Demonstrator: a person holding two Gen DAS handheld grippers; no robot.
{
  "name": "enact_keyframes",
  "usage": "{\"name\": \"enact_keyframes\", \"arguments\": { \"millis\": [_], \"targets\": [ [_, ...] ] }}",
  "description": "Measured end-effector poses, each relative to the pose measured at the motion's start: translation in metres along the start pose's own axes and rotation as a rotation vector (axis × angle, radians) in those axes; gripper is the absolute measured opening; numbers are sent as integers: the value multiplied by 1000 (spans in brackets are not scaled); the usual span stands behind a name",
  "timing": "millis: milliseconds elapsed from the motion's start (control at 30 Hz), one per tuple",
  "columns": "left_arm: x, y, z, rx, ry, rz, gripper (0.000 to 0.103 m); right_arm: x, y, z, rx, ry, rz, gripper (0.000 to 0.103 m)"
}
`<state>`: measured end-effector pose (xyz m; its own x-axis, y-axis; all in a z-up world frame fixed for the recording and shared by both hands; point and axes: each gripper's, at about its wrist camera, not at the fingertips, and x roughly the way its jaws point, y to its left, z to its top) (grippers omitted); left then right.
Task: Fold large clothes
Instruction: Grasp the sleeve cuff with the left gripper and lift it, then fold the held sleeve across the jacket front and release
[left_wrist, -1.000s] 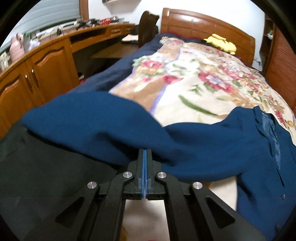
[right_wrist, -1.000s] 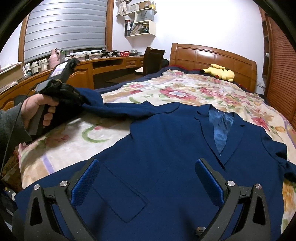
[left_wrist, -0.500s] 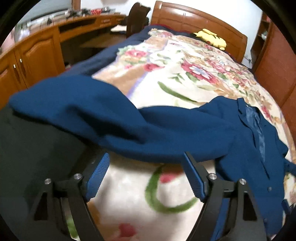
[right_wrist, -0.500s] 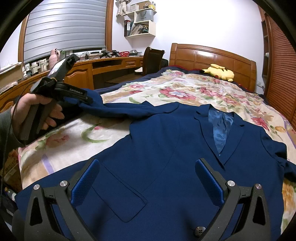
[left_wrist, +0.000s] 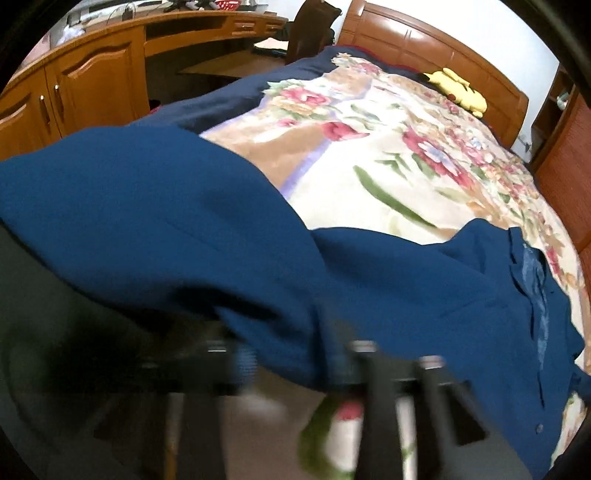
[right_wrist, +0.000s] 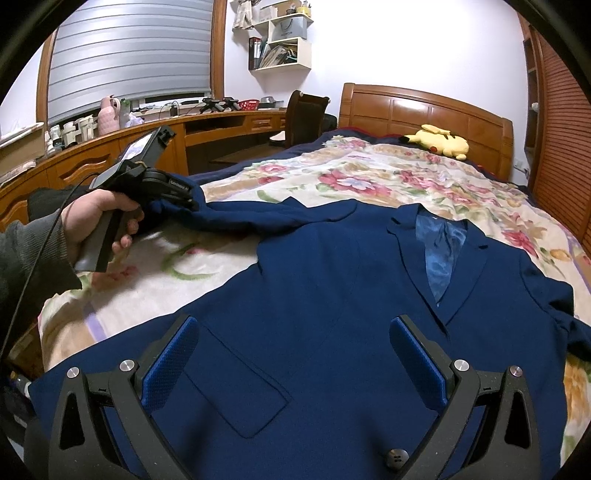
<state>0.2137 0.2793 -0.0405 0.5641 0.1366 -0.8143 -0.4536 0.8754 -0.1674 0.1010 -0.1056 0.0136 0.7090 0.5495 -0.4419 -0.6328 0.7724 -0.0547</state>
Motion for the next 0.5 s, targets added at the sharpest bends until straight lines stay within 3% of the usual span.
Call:
{"name": "enact_keyframes", "arguments": {
  "millis": [100,500],
  "targets": [
    [-12,-5,3,27,-41,-9,5,-2,-2,0,-3,-1,-4,103],
    [-106,-107,-25,314,-190,-146,4,-21,-30,-2,35,-19,-57,103]
  ]
}}
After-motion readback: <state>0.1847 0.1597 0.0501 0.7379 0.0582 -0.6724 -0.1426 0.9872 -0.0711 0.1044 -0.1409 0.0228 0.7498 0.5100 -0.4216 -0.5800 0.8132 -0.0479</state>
